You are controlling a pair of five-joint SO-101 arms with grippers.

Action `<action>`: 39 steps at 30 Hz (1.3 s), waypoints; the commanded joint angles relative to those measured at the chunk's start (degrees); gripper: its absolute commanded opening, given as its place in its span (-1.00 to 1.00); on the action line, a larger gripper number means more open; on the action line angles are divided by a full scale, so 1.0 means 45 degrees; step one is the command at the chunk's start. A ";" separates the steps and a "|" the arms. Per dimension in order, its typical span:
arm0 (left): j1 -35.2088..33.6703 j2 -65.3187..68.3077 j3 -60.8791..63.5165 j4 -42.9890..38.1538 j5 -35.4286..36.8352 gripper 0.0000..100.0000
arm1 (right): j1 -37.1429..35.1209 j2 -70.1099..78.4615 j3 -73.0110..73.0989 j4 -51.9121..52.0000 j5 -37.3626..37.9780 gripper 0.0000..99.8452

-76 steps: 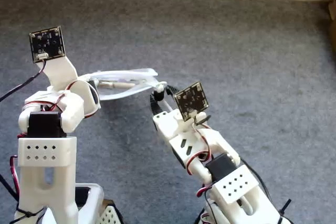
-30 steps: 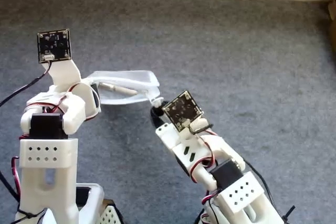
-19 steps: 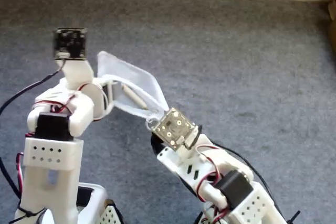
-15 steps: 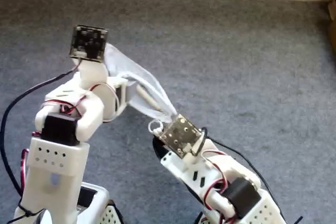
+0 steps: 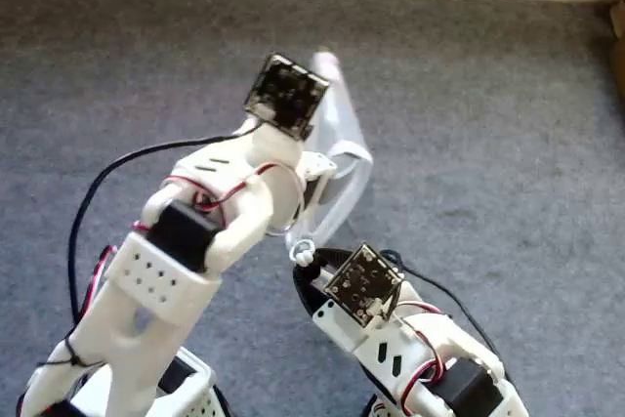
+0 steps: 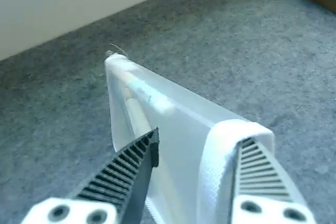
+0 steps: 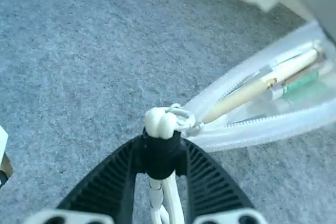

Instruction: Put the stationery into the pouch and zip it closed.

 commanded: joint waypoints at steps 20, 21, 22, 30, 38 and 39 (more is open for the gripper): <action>0.0049 0.0596 -0.6457 0.3419 -0.0410 -0.54 | 0.1397 -0.0166 -0.0068 -0.0029 0.0117 -0.99; -0.0107 0.0596 -0.6750 0.3888 -0.0840 -0.55 | 0.1397 -0.0166 -0.0068 0.0029 0.0117 -0.99; -0.0244 0.0576 -0.6984 0.4415 -0.1368 -0.55 | 0.1416 -0.0166 -0.0068 0.0068 0.0117 -0.99; -0.1866 -0.0811 -0.7101 0.6564 -0.3497 -0.55 | 0.2647 -0.0147 -0.0479 0.0127 0.0176 -0.99; -0.2022 -0.4327 -0.2842 0.6486 -0.4532 -0.54 | 0.4347 -0.0127 -0.1963 0.0127 0.0156 -0.99; -0.2022 -0.4620 -0.2100 0.6427 -0.4552 -0.54 | 0.4503 -0.0127 -0.2120 0.0127 0.0137 -0.99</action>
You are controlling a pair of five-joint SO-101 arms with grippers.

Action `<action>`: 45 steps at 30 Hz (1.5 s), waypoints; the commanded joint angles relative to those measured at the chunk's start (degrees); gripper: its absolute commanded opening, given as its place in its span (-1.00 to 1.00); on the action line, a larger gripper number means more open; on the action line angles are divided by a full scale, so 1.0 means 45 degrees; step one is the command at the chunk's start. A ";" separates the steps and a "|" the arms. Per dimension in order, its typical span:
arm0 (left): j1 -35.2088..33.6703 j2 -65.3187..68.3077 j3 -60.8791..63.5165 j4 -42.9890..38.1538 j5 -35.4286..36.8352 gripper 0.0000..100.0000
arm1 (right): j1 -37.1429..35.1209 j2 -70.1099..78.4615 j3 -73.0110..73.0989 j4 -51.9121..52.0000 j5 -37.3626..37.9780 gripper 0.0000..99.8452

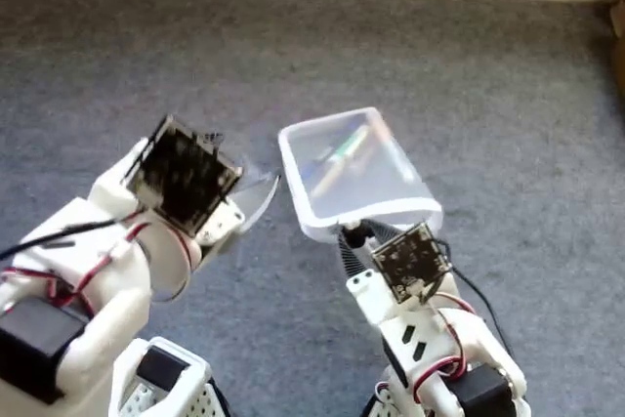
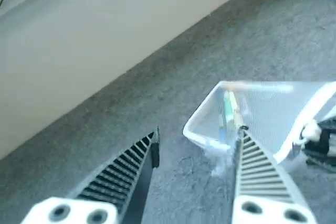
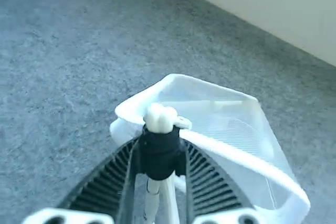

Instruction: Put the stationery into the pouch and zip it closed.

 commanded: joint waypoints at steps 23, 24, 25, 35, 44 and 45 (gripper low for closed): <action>0.3976 -0.3194 1.1165 -0.7639 -0.1114 -0.49 | 0.1592 -0.0127 -0.1299 -0.0752 0.0039 -0.99; 0.4015 -0.3057 1.1302 -0.8049 -0.1114 -0.49 | 0.1592 -0.0127 -0.1338 -0.0733 0.0039 -0.99; 0.4034 -0.2921 1.1438 -0.8459 -0.1114 -0.49 | 0.1592 -0.0127 -0.1338 -0.0733 0.0039 -0.99; 0.4015 -0.1104 1.1829 -1.0882 -0.1856 -0.50 | 0.1592 -0.0127 -0.1338 -0.0733 0.0039 -0.99; 0.4093 -0.0654 1.3177 -1.3402 -0.1797 -0.61 | 0.1592 -0.0127 -0.1358 -0.0733 0.0039 -0.99; 0.4093 -0.0654 1.3470 -1.3890 -0.1797 -0.64 | 0.1592 -0.0127 -0.1358 -0.0733 0.0039 -0.99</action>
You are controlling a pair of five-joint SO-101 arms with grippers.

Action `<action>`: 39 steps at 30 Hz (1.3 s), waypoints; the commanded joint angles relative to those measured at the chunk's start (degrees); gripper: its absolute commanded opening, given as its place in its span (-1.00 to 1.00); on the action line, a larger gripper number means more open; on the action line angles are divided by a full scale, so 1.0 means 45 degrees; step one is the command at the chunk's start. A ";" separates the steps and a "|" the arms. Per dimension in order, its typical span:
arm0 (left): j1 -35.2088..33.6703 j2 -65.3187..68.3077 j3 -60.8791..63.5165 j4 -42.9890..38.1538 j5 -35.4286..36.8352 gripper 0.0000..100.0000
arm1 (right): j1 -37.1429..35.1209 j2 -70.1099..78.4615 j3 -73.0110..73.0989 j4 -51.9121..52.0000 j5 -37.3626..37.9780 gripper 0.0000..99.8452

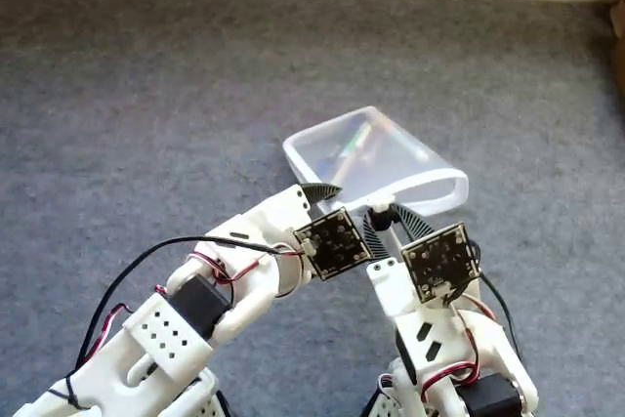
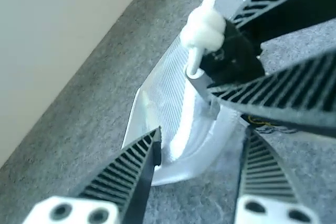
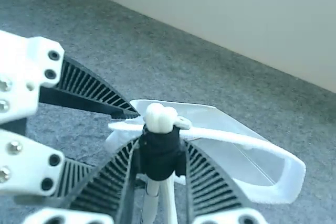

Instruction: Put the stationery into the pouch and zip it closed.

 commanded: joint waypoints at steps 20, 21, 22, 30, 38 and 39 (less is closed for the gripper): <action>0.0283 0.0029 0.1319 -0.2618 0.0020 -0.99 | 0.0244 -0.0088 -0.0694 -0.0440 -0.0430 -0.99; 0.0264 0.0029 0.1319 -0.2618 0.0020 -0.99 | 0.0479 -0.0088 -0.0694 -0.0479 -0.0430 -0.99; 0.0225 0.0029 0.1319 -0.2618 0.0020 -0.99 | 0.0772 -0.0088 -0.0654 -0.0694 -0.0488 -0.99; -0.0205 0.0029 0.1280 -0.2598 0.0039 -0.99 | 0.3155 -0.0068 -0.0010 -0.2354 -0.1348 -0.99; -0.0811 0.0010 0.1221 -0.2598 0.0059 -0.99 | 0.4327 -0.0049 0.0830 -0.3624 -0.1407 -0.99; -0.0830 -0.0010 0.1221 -0.2559 0.0059 -0.99 | 0.4581 -0.0049 0.0850 -0.3761 -0.1407 -0.99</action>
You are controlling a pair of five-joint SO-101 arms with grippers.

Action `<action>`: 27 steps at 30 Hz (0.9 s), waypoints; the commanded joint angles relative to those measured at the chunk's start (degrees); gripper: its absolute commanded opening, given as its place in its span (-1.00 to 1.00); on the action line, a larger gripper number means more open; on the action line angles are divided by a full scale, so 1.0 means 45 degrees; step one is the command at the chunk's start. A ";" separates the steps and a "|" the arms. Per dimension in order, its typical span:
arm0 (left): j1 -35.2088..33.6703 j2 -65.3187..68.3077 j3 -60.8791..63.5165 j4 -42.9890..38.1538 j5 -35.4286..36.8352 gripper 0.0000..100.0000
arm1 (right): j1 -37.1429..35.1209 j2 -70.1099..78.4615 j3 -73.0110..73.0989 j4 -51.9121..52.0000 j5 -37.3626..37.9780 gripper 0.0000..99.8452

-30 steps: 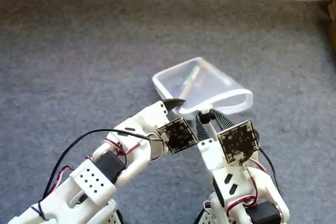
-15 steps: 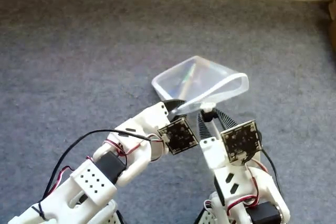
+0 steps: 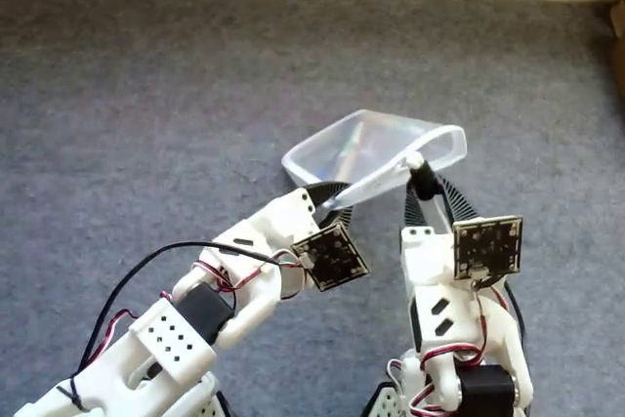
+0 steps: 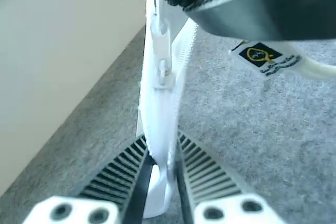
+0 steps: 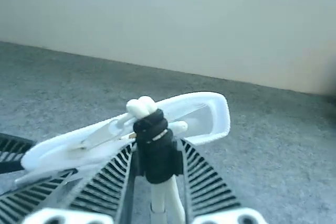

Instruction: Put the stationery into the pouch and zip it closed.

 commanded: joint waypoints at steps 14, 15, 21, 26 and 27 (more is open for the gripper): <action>-0.0928 -0.6203 -0.0049 0.4786 0.0586 -0.99 | 0.2764 -0.0088 0.1221 -0.2784 -0.0215 -0.99; -0.0947 -0.6554 -0.0049 0.5079 0.0586 -0.99 | 0.2882 -0.0088 0.1221 -0.2784 -0.0215 -0.99; -0.1241 -0.8215 -0.0088 0.6154 0.0586 -0.99 | 0.3722 -0.0088 0.1319 -0.3233 -0.0215 -0.99; -0.1866 -0.8899 -0.0068 0.6271 0.0606 -0.99 | 0.3858 -0.0088 0.1319 -0.3233 -0.0215 -0.99; -0.1924 -0.8957 -0.0068 0.6291 0.0625 -0.99 | 0.3858 -0.0088 0.1319 -0.3233 -0.0215 -0.99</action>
